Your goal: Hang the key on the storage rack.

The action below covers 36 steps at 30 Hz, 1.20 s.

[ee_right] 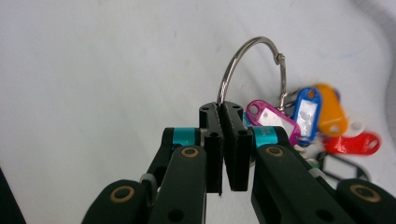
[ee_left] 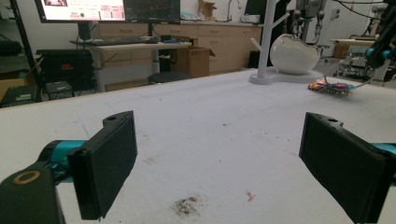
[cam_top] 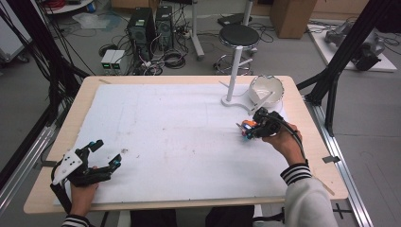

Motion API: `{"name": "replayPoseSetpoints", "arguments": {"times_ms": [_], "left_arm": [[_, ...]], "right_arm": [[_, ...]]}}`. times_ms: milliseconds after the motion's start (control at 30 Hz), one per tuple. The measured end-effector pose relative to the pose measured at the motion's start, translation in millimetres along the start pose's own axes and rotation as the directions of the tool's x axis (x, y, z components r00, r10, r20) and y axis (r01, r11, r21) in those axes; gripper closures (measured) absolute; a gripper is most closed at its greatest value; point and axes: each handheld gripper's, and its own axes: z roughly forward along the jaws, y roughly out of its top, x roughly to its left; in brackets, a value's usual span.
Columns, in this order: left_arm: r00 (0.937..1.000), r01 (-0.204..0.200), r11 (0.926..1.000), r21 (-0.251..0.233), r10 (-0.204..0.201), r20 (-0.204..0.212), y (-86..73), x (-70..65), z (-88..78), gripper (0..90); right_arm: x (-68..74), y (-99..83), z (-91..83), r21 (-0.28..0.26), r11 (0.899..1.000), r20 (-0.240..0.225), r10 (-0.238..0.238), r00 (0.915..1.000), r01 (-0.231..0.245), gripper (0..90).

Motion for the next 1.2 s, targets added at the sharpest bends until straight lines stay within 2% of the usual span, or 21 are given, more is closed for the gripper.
{"name": "replayPoseSetpoints", "arguments": {"times_ms": [133, 167, 300, 500, 567, 733, 833, 1033, 1200], "left_arm": [[1.0, 0.0, 1.0, 0.0, 0.0, 0.0, 0.0, 0.0, 0.0, 11.8], [1.0, 0.002, 1.0, -0.001, -0.002, -0.001, 0.0, 0.0, 0.1, 11.8], [1.0, 0.002, 1.0, -0.001, -0.002, 0.0, 0.0, 0.1, 0.1, 11.8], [1.0, 0.001, 1.0, 0.0, -0.001, -0.001, 0.0, -0.1, 0.1, 11.8], [1.0, 0.001, 1.0, 0.0, -0.001, -0.001, 0.0, 0.0, 0.1, 11.8], [1.0, -0.001, 1.0, -0.002, 0.001, 0.0, -0.1, -0.1, -0.2, 11.8], [1.0, 0.001, 1.0, -0.005, -0.001, 0.0, -0.2, -0.2, -0.5, 11.8], [1.0, 0.001, 1.0, -0.005, -0.001, 0.0, -0.2, -0.2, -0.5, 11.8], [1.0, 0.002, 1.0, -0.005, -0.002, 0.0, -0.2, -0.1, -0.4, 11.8]], "right_arm": [[-4.1, -1.0, -10.5, -0.106, 0.994, 0.024, 0.041, 0.9989, -0.039, 88.7], [-4.7, -1.2, -11.8, -0.119, 0.992, 0.025, 0.045, 0.9987, -0.042, 88.7], [-7.2, -0.9, -17.2, -0.197, 0.977, 0.059, 0.09, 0.9942, -0.077, 88.8], [-12.3, 4.5, -24.1, -0.3, 0.951, 0.114, 0.116, 0.9867, -0.077, 88.8], [-15.6, 8.1, -26.2, -0.336, 0.938, 0.115, 0.129, 0.985, -0.084, 88.8], [-23.0, 15.6, -27.8, -0.391, 0.915, 0.105, 0.152, 0.9828, -0.1, 88.8], [-28.5, 19.0, -28.1, -0.448, 0.886, 0.077, 0.174, 0.9818, -0.122, 88.9], [-38.4, 26.6, -26.7, -0.501, 0.854, 0.042, 0.184, 0.9819, -0.139, 88.9], [-44.7, 34.8, -25.0, -0.51, 0.852, 0.057, 0.171, 0.9836, -0.119, 88.8]]}}
